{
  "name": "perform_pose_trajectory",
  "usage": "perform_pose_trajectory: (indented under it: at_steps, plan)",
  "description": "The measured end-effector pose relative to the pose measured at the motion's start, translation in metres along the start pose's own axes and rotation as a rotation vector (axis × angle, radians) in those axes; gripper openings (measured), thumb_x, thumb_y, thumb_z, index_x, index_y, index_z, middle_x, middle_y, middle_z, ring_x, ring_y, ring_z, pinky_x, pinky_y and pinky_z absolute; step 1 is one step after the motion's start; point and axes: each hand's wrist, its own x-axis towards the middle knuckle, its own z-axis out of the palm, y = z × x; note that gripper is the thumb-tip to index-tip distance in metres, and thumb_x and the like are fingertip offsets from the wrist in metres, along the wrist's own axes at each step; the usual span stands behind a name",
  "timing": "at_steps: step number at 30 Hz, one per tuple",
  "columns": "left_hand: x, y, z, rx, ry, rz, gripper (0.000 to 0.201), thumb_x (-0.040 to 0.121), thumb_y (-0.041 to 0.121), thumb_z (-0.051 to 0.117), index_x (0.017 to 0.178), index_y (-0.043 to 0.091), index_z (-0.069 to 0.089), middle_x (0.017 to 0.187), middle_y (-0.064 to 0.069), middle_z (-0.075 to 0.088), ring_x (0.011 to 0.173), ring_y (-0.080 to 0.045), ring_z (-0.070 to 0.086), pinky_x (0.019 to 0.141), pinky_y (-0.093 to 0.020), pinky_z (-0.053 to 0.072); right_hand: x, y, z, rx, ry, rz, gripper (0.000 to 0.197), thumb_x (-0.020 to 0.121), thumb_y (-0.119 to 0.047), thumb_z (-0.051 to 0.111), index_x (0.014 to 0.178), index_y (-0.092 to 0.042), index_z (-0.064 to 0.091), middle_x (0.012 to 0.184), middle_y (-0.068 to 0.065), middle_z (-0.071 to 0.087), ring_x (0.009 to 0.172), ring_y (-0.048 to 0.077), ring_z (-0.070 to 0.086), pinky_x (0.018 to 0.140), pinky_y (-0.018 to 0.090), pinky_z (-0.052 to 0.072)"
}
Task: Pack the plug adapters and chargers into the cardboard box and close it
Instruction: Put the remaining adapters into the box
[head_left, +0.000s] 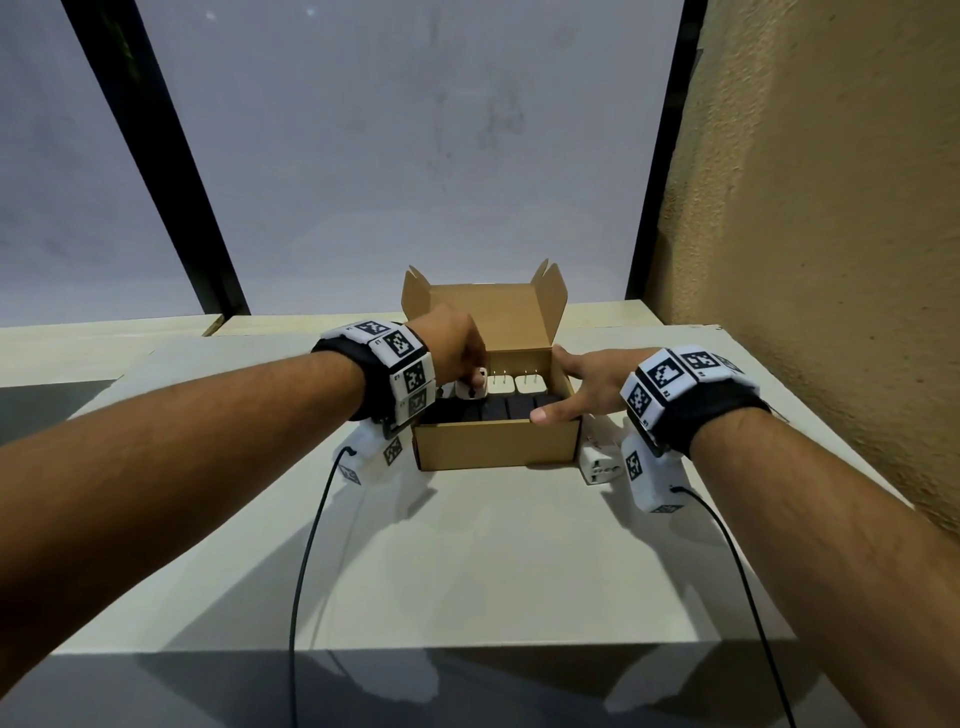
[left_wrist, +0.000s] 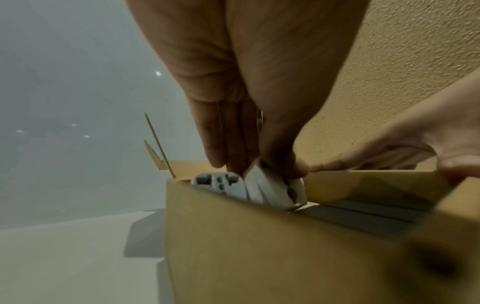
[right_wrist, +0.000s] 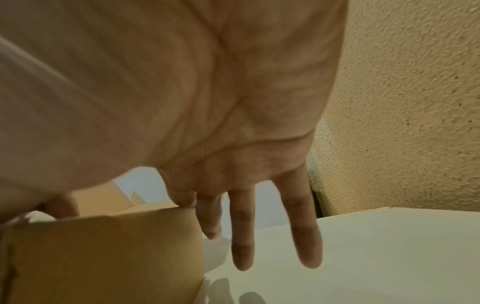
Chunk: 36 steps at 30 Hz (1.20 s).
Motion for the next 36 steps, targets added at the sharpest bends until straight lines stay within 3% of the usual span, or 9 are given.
perform_pose_trajectory:
  at_steps: [9, 13, 18, 22, 25, 28, 31, 34, 36]
  plan:
    - [0.008, -0.006, 0.014, 0.000, -0.074, -0.053, 0.024, 0.093, 0.016, 0.057, 0.113, 0.011, 0.070, 0.100, -0.006, 0.071, 0.091, -0.023, 0.067, 0.088, -0.036, 0.056, 0.003, 0.001, 0.001, 0.003, -0.011, 0.013, 0.110, 0.072, -0.078, 0.050, 0.154, -0.026, -0.002, 0.156, 0.008, 0.030, 0.141, 0.030, 0.031, 0.112, 0.045, 0.027]
    - [0.010, -0.008, 0.021, 0.090, -0.065, -0.024, 0.022, 0.090, 0.020, 0.062, 0.110, 0.019, 0.071, 0.103, -0.006, 0.071, 0.091, -0.024, 0.068, 0.084, -0.040, 0.057, 0.004, 0.002, 0.001, 0.015, -0.013, 0.011, 0.110, 0.072, -0.078, 0.050, 0.154, -0.026, -0.003, 0.156, 0.008, 0.029, 0.142, 0.030, 0.030, 0.113, 0.045, 0.026]
    - [0.002, -0.010, 0.019, 0.052, -0.016, 0.017, 0.034, 0.083, 0.038, 0.067, 0.112, 0.020, 0.069, 0.111, -0.002, 0.066, 0.100, -0.023, 0.063, 0.086, -0.039, 0.055, 0.005, 0.003, 0.002, 0.024, -0.009, 0.007, 0.109, 0.073, -0.077, 0.050, 0.154, -0.026, -0.003, 0.157, 0.008, 0.028, 0.142, 0.030, 0.029, 0.113, 0.045, 0.025]
    - [-0.032, 0.018, 0.005, -0.026, 0.180, 0.128, 0.027, 0.085, 0.039, 0.064, 0.104, 0.020, 0.070, 0.107, 0.002, 0.057, 0.096, -0.016, 0.058, 0.084, -0.035, 0.053, 0.005, 0.004, 0.003, 0.036, -0.019, 0.001, 0.111, 0.072, -0.079, 0.050, 0.154, -0.028, -0.004, 0.156, 0.007, 0.031, 0.141, 0.030, 0.032, 0.114, 0.046, 0.027]
    - [-0.070, 0.058, 0.010, -0.060, 0.116, 0.387, 0.021, 0.085, 0.038, 0.062, 0.095, 0.022, 0.071, 0.094, 0.006, 0.055, 0.077, -0.010, 0.051, 0.074, -0.031, 0.052, 0.005, 0.004, 0.004, 0.023, 0.010, -0.017, 0.102, 0.080, -0.069, 0.053, 0.154, -0.027, -0.003, 0.151, 0.010, 0.040, 0.135, 0.029, 0.040, 0.108, 0.039, 0.032]
    - [-0.090, 0.088, 0.034, 0.006, -0.048, 0.514, 0.030, 0.089, 0.040, 0.056, 0.116, 0.027, 0.063, 0.120, 0.007, 0.055, 0.096, -0.010, 0.054, 0.082, -0.029, 0.051, 0.003, 0.003, 0.003, 0.008, -0.002, 0.004, 0.100, 0.081, -0.070, 0.048, 0.153, -0.027, -0.007, 0.152, 0.010, 0.037, 0.137, 0.030, 0.038, 0.108, 0.040, 0.031]
    - [-0.087, 0.102, 0.052, 0.068, -0.060, 0.550, 0.050, 0.089, 0.035, 0.058, 0.137, 0.029, 0.045, 0.144, 0.004, 0.038, 0.122, -0.018, 0.048, 0.092, -0.035, 0.052, 0.001, 0.001, 0.003, 0.018, -0.029, 0.009, 0.104, 0.078, -0.075, 0.047, 0.153, -0.029, -0.008, 0.155, 0.010, 0.031, 0.139, 0.032, 0.034, 0.110, 0.042, 0.028]
    - [-0.078, 0.106, 0.061, 0.170, -0.038, 0.553, 0.063, 0.090, 0.036, 0.056, 0.146, 0.024, 0.030, 0.155, 0.000, 0.025, 0.128, -0.024, 0.045, 0.096, -0.041, 0.050, 0.001, 0.001, 0.001, -0.002, -0.025, 0.012, 0.104, 0.078, -0.074, 0.047, 0.153, -0.027, -0.007, 0.156, 0.011, 0.029, 0.140, 0.032, 0.032, 0.112, 0.043, 0.026]
    - [-0.074, 0.106, 0.063, 0.169, -0.038, 0.520, 0.065, 0.091, 0.036, 0.054, 0.148, 0.021, 0.027, 0.154, -0.002, 0.028, 0.129, -0.025, 0.044, 0.101, -0.041, 0.046, 0.002, 0.001, 0.001, -0.011, -0.018, 0.004, 0.104, 0.079, -0.074, 0.047, 0.153, -0.025, -0.007, 0.155, 0.011, 0.030, 0.140, 0.032, 0.032, 0.111, 0.043, 0.026]
